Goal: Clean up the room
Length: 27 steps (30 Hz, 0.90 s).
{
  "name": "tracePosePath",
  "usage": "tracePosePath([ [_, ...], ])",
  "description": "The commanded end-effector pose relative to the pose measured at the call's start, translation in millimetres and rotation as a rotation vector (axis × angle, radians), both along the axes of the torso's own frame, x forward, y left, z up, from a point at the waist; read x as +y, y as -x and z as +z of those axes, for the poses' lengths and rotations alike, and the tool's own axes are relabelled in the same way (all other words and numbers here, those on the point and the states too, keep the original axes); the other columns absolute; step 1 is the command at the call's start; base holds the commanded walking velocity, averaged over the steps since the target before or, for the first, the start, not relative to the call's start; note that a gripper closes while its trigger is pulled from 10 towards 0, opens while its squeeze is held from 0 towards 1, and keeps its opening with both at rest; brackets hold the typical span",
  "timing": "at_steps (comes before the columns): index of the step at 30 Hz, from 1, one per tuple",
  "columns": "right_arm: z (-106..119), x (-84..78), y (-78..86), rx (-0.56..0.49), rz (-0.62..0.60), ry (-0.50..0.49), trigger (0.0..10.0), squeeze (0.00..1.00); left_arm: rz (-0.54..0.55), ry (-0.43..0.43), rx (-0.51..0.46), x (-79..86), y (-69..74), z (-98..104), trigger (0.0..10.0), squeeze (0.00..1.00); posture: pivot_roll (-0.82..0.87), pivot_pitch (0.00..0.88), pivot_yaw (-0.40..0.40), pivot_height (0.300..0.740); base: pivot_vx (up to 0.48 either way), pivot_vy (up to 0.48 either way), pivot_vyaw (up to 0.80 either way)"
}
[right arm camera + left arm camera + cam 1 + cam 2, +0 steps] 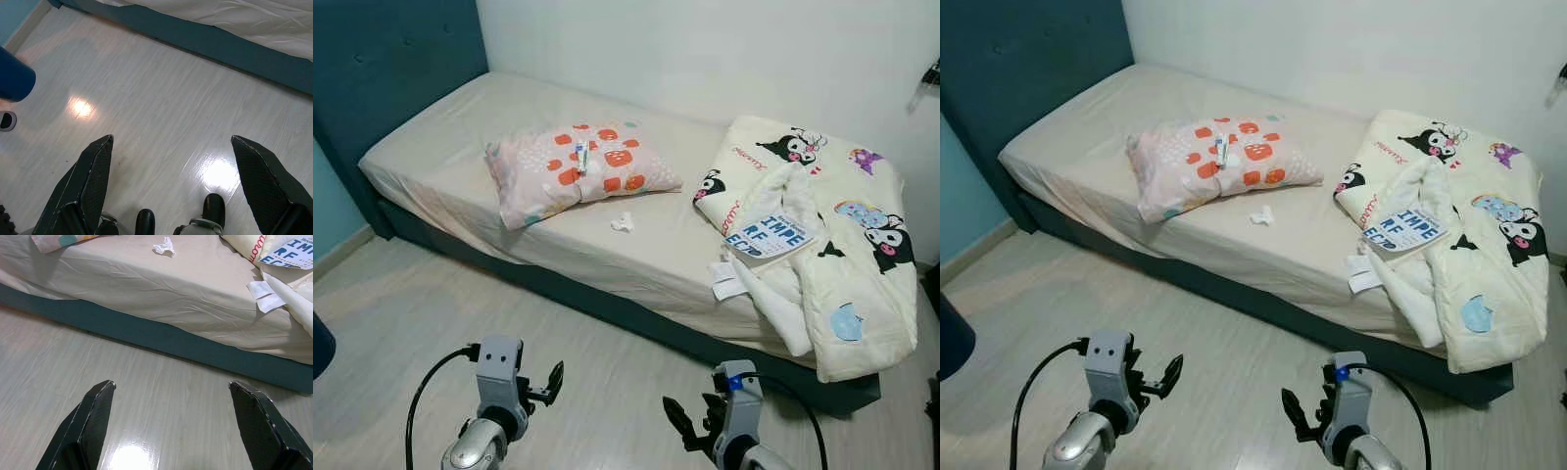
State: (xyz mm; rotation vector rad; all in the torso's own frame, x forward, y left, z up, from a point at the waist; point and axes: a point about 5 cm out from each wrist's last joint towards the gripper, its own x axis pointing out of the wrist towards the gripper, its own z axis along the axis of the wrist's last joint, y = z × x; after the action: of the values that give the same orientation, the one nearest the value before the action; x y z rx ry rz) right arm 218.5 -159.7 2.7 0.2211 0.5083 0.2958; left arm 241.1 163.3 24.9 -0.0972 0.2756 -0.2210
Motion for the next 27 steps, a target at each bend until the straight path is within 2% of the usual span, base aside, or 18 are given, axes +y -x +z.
tracePosePath([
  [1, -5.8, -5.7, 3.5, 0.022, -0.024, 0.017, 10.0, 0.0, -0.011, 0.029, 0.018, -0.4, 2.3, -3.5, 10.0, 0.0, -0.07, 0.117, -0.077, 0.74, 0.0, 0.0, 0.0],
  [3, -9.0, -11.4, 2.5, 0.034, -0.055, 0.048, 10.0, 0.0, -0.043, 0.076, 0.019, -0.8, 2.0, -1.5, 10.0, 0.0, -0.07, 0.117, -0.078, 0.74, 0.0, 0.0, 0.0],
  [7, -10.4, -14.2, 1.6, 0.038, -0.067, 0.075, 10.0, 0.0, -0.03, 0.088, 0.012, 4.3, 1.1, 1.0, 10.0, 0.0, -0.08, 0.116, -0.076, 0.74, 0.0, 0.0, 0.0],
  [8, -11.6, -16.3, 1.7, 0.044, -0.075, 0.103, 10.0, 0.0, -0.012, 0.063, 0.013, 11.7, 1.4, 1.8, 10.0, 0.0, -0.08, 0.119, -0.077, 0.74, 0.0, 0.0, 0.0],
  [9, -13.1, -20.2, 2.0, 0.051, -0.075, 0.149, 10.0, 0.0, 0.012, 0.017, 0.011, 26.2, 2.1, 4.1, 10.0, 0.0, -0.07, 0.122, -0.081, 0.74, 0.0, 0.0, -0.48],
  [11, -13.1, -20.2, 2.0, 0.051, -0.075, 0.149, 10.0, 0.0, 0.012, 0.017, 0.011, 26.2, 2.1, 4.1, 10.0, 0.0, -0.07, 0.122, -0.081, 0.74, 0.0, 0.0, -0.48],
  [12, -14.3, -25.5, 1.7, 0.058, -0.087, 0.196, 10.0, 0.0, 0.038, -0.016, 0.007, 39.0, 2.5, 7.0, 10.0, 0.0, -0.06, 0.125, -0.082, 0.74, 0.0, 0.0, -0.8],
  [13, -14.3, -25.5, 1.7, 0.058, -0.087, 0.196, 10.0, 0.0, 0.038, -0.016, 0.007, 39.0, 2.5, 7.0, 10.0, 0.0, -0.06, 0.125, -0.082, 0.74, 0.0, 0.0, -0.8],
  [14, -11.8, -41.0, -6.9, 0.048, -0.127, 0.278, 10.0, 0.0, 0.112, -0.08, -0.002, 67.1, 0.2, 12.7, 10.0, 0.0, -0.06, 0.122, -0.084, 0.74, 0.0, 0.0, -0.79],
  [18, -7.5, -47.1, -15.7, 0.03, -0.148, 0.303, 10.0, 0.0, 0.183, -0.074, -0.005, 77.8, -3.6, 12.4, 10.0, 0.0, -0.06, 0.116, -0.082, 0.74, 0.0, 0.0, -0.77],
  [22, -3.7, -46.4, -22.0, 0.005, -0.148, 0.31, 10.0, 0.0, 0.203, -0.055, -0.016, 73.0, -7.2, 10.2, 10.0, 0.0, -0.08, 0.103, -0.08, 0.74, 0.0, 0.0, -0.53],
  [23, -2.0, -44.0, -27.1, -0.01, -0.142, 0.319, 10.0, 0.0, 0.212, -0.037, -0.023, 66.2, -11.0, 7.9, 10.0, 0.0, -0.08, 0.098, -0.079, 0.74, 0.0, 0.0, 0.0],
  [25, 0.2, -33.8, -35.1, -0.04, -0.105, 0.339, 10.0, 0.0, 0.226, -0.031, -0.024, 52.4, -18.0, 3.2, 10.0, 0.0, -0.09, 0.095, -0.077, 0.74, 0.0, 0.0, 0.0],
  [27, 0.2, -21.5, -38.5, -0.054, -0.059, 0.336, 10.0, 0.0, 0.236, -0.032, -0.014, 46.7, -20.6, -0.2, 10.0, 0.0, -0.09, 0.094, -0.075, 0.74, 0.0, 0.0, 0.0],
])
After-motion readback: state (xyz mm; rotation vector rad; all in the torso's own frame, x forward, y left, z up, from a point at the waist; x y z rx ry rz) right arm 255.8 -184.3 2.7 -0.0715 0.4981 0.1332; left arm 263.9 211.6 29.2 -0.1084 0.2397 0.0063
